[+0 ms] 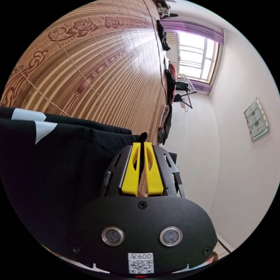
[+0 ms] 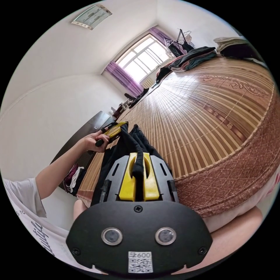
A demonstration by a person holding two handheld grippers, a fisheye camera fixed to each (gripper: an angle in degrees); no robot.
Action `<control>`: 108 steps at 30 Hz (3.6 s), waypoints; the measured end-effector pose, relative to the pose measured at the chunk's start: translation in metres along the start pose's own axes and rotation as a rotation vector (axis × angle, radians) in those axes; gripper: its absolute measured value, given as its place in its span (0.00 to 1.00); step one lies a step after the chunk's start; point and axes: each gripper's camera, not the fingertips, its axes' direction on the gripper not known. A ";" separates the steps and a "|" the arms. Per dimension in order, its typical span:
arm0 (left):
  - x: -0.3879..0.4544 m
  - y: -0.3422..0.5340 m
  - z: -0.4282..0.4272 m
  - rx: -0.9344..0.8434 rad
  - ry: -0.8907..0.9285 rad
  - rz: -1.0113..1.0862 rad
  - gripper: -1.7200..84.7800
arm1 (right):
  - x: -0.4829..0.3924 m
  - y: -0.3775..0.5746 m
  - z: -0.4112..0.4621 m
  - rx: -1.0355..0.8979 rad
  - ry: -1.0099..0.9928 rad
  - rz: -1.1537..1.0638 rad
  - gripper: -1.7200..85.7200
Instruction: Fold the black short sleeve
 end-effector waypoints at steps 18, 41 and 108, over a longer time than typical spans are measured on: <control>-0.058 -0.050 0.008 -0.067 0.101 0.102 0.11 | -0.097 0.031 -0.032 -0.011 -0.039 0.087 0.01; -0.115 0.102 -0.042 -0.291 -0.699 1.013 0.05 | -0.245 0.071 -0.038 -0.113 0.170 -0.150 0.01; -0.121 0.146 -0.025 0.121 -0.814 1.055 0.05 | -0.191 0.180 -0.041 0.032 0.170 -0.012 0.01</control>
